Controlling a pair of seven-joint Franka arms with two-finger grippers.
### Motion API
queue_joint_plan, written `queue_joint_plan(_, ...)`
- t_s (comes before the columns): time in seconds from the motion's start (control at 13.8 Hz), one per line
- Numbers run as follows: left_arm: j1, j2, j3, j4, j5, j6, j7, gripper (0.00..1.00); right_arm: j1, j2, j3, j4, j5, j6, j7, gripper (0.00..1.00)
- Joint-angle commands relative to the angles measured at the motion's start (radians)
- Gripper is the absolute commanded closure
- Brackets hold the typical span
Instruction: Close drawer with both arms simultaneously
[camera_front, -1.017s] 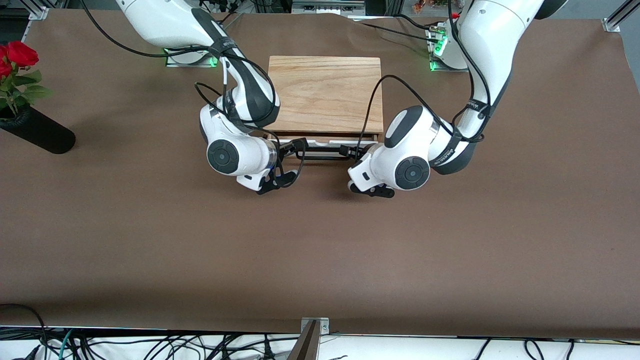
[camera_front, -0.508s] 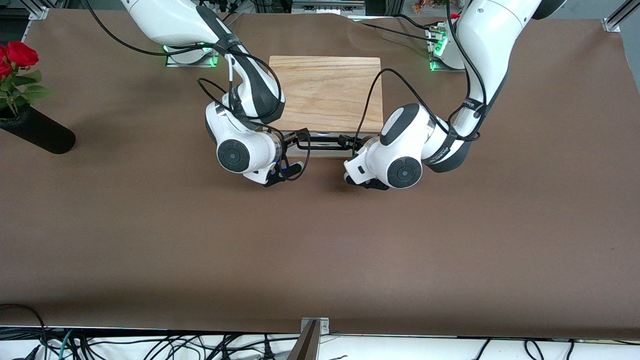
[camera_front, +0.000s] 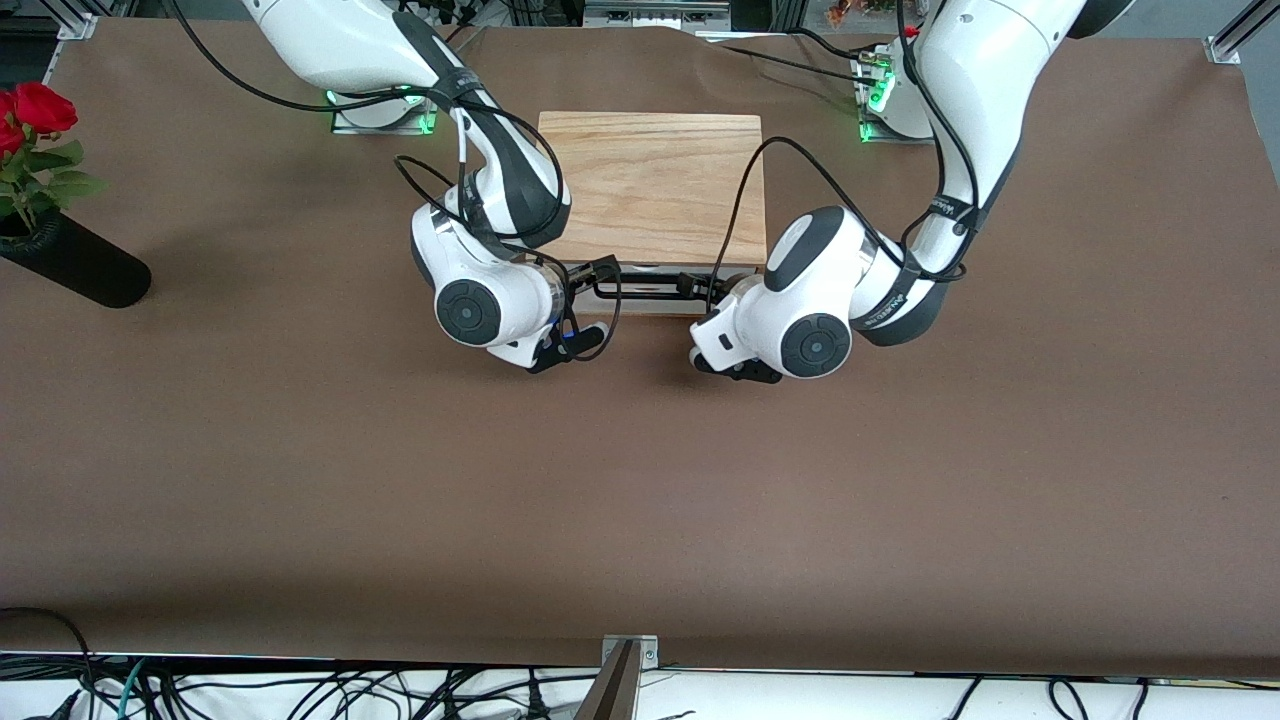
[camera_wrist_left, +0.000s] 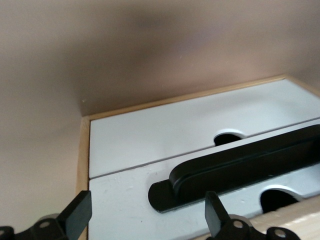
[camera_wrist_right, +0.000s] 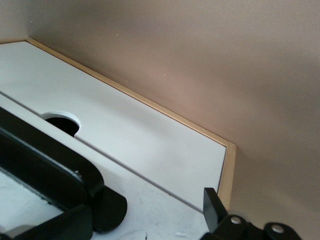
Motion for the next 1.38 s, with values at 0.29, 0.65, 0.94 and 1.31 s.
queue_joint_plan(0.29,0.044,-0.020,0.089,0.146,0.162,-0.003,0.006,0.00,0.007,0.013,-0.007,0.113,0.007,0.024,0.000,0.00)
queue_joint_plan(0.65,0.199,-0.155,0.090,0.156,0.305,-0.005,0.012,0.00,-0.025,0.001,-0.093,0.229,-0.002,0.053,-0.023,0.00)
queue_joint_plan(0.94,0.344,-0.257,0.089,0.157,0.317,-0.011,0.015,0.00,-0.049,-0.007,-0.205,0.315,-0.145,0.056,-0.028,0.00)
queue_joint_plan(1.31,0.320,-0.440,0.156,-0.004,0.365,0.010,0.038,0.00,-0.068,-0.022,-0.380,0.355,-0.151,0.040,-0.098,0.00)
